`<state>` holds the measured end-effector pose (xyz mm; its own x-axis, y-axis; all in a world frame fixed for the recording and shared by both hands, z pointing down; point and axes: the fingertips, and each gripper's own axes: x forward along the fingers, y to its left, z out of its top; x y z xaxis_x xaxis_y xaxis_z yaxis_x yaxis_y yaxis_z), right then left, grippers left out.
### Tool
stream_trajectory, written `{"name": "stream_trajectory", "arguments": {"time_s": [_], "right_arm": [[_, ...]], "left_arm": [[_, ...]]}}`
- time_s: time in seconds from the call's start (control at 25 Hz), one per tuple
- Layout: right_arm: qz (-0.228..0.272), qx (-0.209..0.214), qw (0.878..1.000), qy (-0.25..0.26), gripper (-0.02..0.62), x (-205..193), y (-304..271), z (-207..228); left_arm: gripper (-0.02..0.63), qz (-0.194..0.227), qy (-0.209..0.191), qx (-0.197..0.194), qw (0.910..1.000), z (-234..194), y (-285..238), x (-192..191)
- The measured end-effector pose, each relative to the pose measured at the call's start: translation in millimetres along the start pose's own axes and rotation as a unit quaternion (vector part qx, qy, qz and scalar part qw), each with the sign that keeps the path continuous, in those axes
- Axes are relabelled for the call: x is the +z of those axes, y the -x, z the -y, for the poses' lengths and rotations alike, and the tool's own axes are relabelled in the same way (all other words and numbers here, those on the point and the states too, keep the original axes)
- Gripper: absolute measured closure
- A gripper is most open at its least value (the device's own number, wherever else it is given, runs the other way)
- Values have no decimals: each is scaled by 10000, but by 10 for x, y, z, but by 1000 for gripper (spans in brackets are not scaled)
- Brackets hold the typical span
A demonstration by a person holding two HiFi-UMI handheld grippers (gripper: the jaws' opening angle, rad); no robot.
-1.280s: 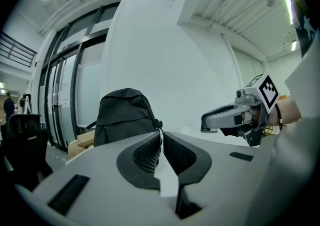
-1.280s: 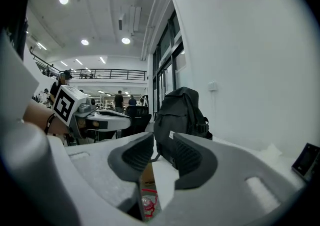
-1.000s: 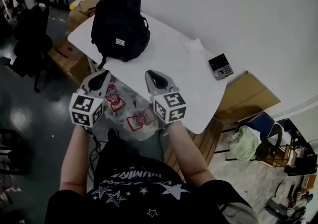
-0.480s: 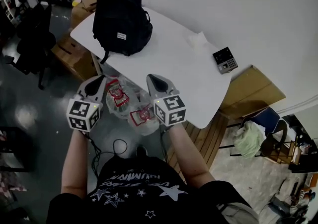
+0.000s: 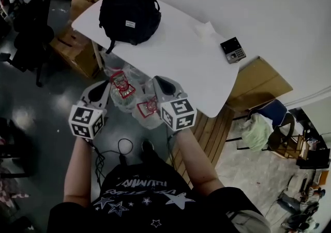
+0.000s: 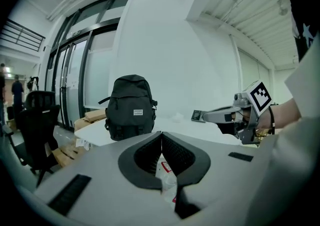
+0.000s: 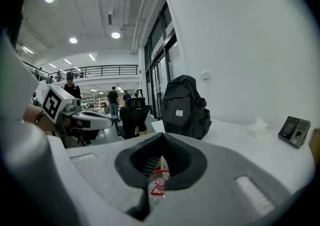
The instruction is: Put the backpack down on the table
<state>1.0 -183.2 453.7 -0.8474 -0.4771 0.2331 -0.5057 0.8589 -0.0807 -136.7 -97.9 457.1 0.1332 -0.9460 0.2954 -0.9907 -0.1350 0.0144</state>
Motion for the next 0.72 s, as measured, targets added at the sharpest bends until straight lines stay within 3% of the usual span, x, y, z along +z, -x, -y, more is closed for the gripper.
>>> {"name": "stream_trajectory", "arguments": {"time_s": [0.72], "right_arm": [[49,-110,9993,350,595,-15,542,-861]], "left_arm": [[597,282,183,-376,9987,197,746,-141]]}}
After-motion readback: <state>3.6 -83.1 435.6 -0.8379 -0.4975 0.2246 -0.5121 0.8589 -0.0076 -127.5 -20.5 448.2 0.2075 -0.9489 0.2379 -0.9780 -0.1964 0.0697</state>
